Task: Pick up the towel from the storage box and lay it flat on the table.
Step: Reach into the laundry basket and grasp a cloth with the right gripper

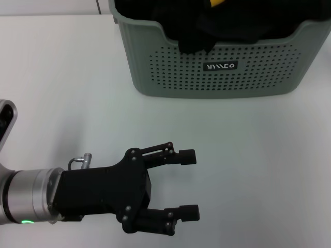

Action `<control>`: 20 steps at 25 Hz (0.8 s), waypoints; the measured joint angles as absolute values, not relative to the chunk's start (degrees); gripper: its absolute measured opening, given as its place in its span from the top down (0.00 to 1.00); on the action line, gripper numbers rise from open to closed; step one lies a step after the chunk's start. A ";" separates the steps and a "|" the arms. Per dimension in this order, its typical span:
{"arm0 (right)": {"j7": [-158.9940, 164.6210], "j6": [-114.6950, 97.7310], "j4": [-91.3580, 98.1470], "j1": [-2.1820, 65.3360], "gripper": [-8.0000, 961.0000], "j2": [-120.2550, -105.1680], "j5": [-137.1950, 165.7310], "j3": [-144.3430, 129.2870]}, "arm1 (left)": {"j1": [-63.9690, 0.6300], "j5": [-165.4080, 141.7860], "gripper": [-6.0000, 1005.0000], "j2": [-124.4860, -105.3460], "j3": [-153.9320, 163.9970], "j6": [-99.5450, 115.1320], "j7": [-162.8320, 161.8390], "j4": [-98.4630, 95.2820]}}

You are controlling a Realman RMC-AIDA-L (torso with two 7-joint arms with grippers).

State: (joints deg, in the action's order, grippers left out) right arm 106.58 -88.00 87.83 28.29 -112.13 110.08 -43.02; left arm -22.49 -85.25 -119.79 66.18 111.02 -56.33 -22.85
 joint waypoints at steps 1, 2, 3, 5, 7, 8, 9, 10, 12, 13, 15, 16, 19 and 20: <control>105.96 -87.09 86.37 29.21 0.16 -112.18 110.85 -43.51 | -22.46 -85.25 0.18 -119.79 66.18 110.99 -56.33 -22.84; 105.55 -86.11 85.05 29.90 0.16 -112.21 111.58 -43.88 | -22.42 -85.24 0.18 -119.79 66.18 110.97 -56.33 -22.85; 105.14 -85.07 83.64 30.80 0.16 -112.23 112.30 -44.37 | -22.41 -85.24 0.18 -119.79 66.19 110.96 -56.32 -22.85; 103.99 -82.87 80.97 32.35 0.17 -112.26 113.43 -45.46 | -22.39 -85.18 0.18 -119.79 66.25 110.94 -56.21 -22.85; 102.20 -80.24 78.64 33.42 0.17 -112.63 113.89 -46.71 | -22.35 -85.07 0.18 -119.80 66.36 110.93 -56.02 -22.85; 101.63 -79.15 78.12 33.67 0.18 -112.83 114.06 -47.21 | -22.31 -85.01 0.18 -119.79 66.40 110.92 -55.93 -22.84; 100.80 -76.64 77.62 33.97 0.18 -113.30 114.60 -48.51 | -22.26 -84.96 0.18 -119.80 66.43 110.92 -55.86 -22.83; 100.52 -74.72 77.42 34.10 0.18 -113.57 115.40 -49.72 | -22.23 -84.94 0.18 -119.81 66.45 110.92 -55.83 -22.81; 100.38 -71.77 76.92 34.41 0.19 -113.85 117.01 -51.96 | -22.23 -84.85 0.18 -119.85 66.45 110.91 -55.79 -22.79; 100.37 -70.18 76.48 34.64 0.19 -113.95 117.93 -53.00 | -22.23 -84.83 0.18 -119.86 66.45 110.91 -55.79 -22.78; 100.35 -67.78 75.20 35.28 0.20 -114.20 119.27 -54.74 | -22.23 -84.82 0.18 -119.87 66.45 110.91 -55.79 -22.76; 100.29 -67.00 74.54 35.62 0.20 -114.33 119.73 -55.23 | -22.23 -84.82 0.18 -119.87 66.46 110.91 -55.79 -22.76; 99.87 -65.11 72.81 36.36 0.21 -114.68 120.32 -55.60 | -22.23 -84.81 0.18 -119.88 66.52 110.91 -55.79 -22.76; 99.59 -64.61 72.55 36.42 0.21 -114.85 120.29 -55.61 | -22.24 -84.81 0.18 -119.88 66.53 110.91 -55.79 -22.76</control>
State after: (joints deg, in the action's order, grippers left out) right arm 99.60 -64.61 72.55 36.41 -114.85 120.29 -55.61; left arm -22.24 -84.81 -119.88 66.53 110.91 -55.79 -22.76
